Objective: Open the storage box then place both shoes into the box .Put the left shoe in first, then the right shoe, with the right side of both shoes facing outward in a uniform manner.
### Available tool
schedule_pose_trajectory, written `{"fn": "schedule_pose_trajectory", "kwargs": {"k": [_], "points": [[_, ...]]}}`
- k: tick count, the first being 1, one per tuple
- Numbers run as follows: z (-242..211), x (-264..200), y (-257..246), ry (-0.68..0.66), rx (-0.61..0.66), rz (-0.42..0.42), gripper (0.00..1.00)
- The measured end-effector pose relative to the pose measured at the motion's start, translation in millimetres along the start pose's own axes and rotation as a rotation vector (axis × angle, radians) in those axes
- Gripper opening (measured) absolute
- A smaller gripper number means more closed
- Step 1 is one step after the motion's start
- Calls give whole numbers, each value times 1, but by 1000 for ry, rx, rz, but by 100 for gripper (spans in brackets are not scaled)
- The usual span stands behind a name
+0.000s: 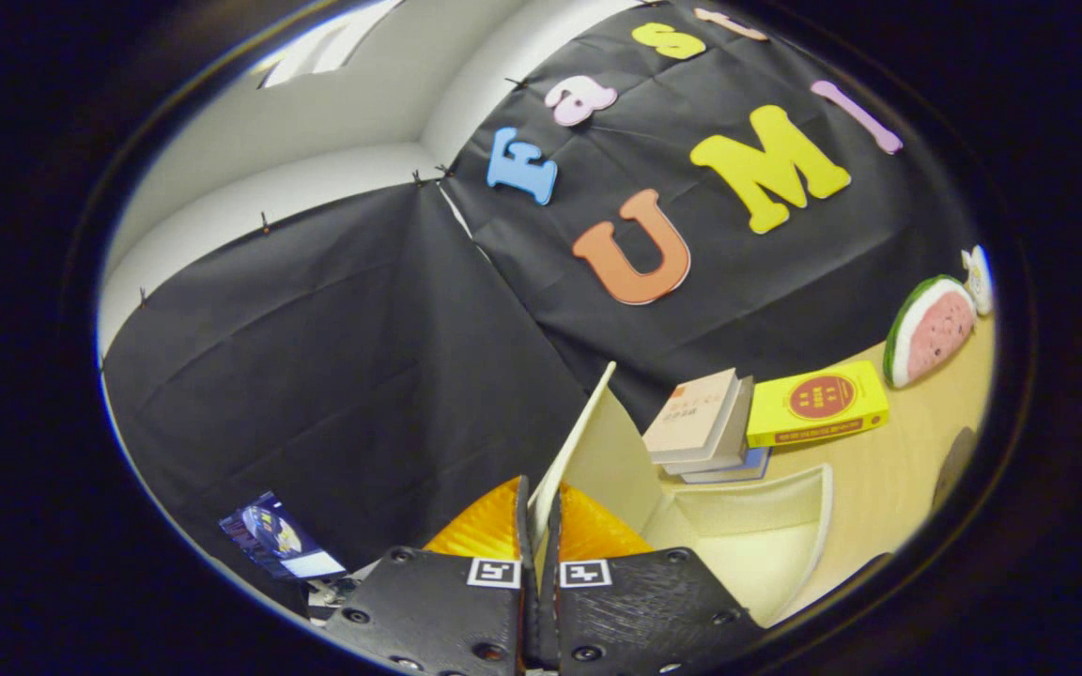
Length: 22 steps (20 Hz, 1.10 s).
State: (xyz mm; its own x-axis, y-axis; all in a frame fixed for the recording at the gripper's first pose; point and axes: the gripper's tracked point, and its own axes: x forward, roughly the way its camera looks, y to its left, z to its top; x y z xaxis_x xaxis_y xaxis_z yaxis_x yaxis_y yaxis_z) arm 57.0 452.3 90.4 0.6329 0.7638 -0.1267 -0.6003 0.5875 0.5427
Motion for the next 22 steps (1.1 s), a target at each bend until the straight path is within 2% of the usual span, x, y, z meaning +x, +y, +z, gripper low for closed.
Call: {"fn": "schedule_pose_trajectory", "kwargs": {"k": [3,6,10,13,16,22], "points": [[-14,33,27,42,3,-3,7],[-35,64,54,87,-61,9,15],[-55,73,79,96,-152,55,56],[-57,67,83,67,-218,57,87],[-51,58,78,10,-269,34,92],[-31,7,13,-74,-391,-95,94]]}}
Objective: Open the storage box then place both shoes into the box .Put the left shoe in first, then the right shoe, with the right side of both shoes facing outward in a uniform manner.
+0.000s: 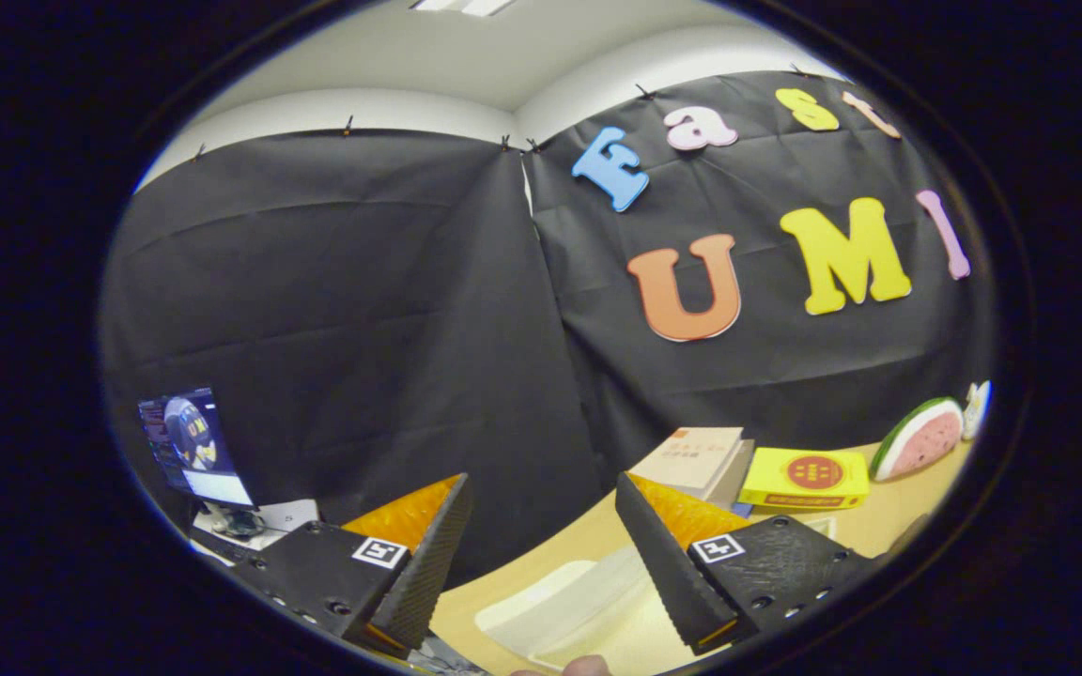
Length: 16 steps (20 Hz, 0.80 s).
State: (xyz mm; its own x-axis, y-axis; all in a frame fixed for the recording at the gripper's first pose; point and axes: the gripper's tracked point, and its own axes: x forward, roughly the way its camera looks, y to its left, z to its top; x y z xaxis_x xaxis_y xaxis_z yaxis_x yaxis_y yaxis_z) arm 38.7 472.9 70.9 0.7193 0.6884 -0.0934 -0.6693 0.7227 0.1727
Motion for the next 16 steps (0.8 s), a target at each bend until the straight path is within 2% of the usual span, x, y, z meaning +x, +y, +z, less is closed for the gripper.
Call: {"fn": "schedule_pose_trajectory", "kwargs": {"k": [3,9,11,16], "points": [[-2,-40,-44,-4,5,-44,95],[-4,-127,-166,17,-6,-200,95],[-18,-156,-211,62,-31,-248,95],[-78,-209,-328,211,-85,-450,95]]}}
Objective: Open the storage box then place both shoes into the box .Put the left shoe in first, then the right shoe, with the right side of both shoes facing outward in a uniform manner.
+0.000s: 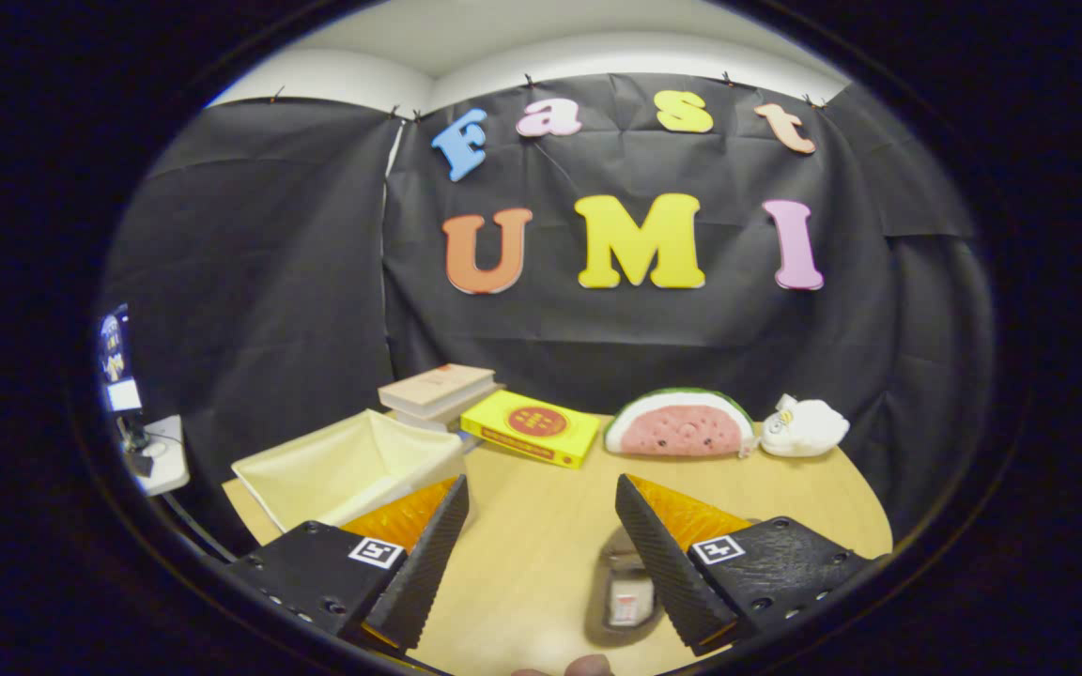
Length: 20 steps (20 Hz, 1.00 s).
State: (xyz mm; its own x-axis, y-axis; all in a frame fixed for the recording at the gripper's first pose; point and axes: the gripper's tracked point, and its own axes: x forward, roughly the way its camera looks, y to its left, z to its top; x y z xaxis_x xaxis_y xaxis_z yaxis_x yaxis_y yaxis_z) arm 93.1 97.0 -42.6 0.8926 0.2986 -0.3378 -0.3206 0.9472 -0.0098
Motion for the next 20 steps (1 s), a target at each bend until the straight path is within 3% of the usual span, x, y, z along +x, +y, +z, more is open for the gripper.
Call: {"fn": "schedule_pose_trajectory", "kwargs": {"k": [6,14,19,20], "points": [[-84,29,-75,226,46,-126,96],[-152,66,-93,423,166,-124,93],[-166,72,-88,489,225,-102,25],[-164,72,-91,493,224,-126,19]]}}
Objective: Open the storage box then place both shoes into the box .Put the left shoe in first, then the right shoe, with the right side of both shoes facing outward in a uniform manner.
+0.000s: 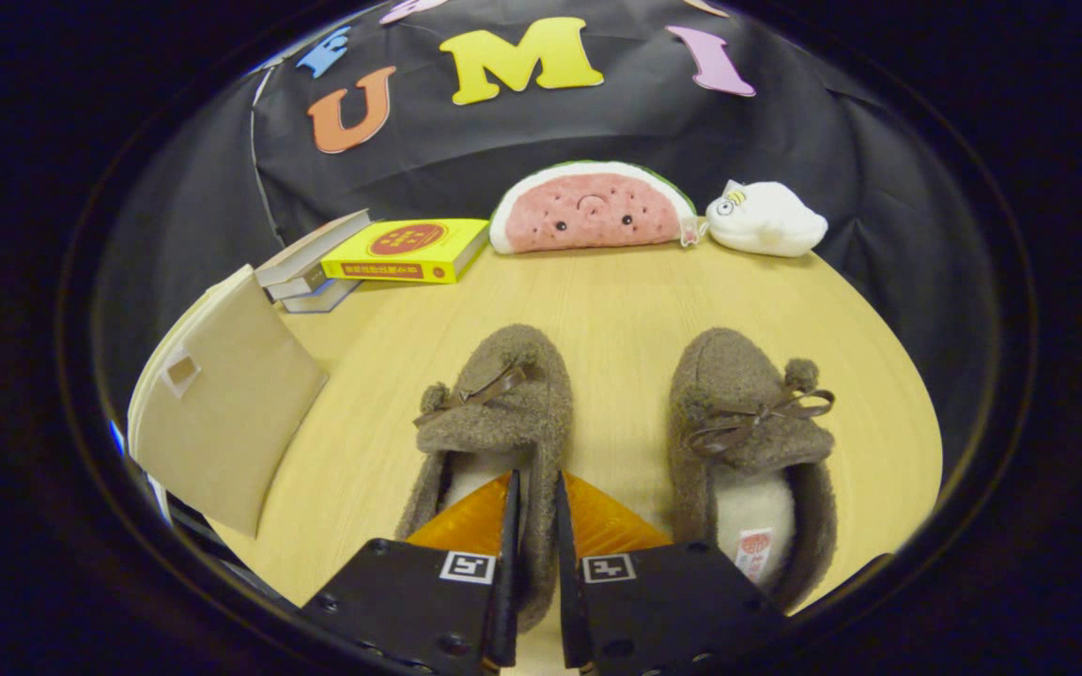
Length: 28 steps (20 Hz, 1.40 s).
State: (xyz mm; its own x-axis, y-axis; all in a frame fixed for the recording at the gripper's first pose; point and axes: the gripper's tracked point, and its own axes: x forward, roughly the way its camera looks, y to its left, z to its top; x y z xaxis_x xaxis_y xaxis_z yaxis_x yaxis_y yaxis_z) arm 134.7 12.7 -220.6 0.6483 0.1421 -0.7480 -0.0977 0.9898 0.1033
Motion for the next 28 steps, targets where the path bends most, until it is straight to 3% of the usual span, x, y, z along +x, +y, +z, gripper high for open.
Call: {"fn": "schedule_pose_trajectory", "kwargs": {"k": [2,5,14,21,24,28], "points": [[3,-3,3,7,67,16,0],[3,-12,19,13,183,93,0],[47,-85,88,-47,335,238,0],[116,-154,223,-161,332,307,0],[117,-150,288,-123,327,328,0],[95,-120,343,-59,422,318,0]]}}
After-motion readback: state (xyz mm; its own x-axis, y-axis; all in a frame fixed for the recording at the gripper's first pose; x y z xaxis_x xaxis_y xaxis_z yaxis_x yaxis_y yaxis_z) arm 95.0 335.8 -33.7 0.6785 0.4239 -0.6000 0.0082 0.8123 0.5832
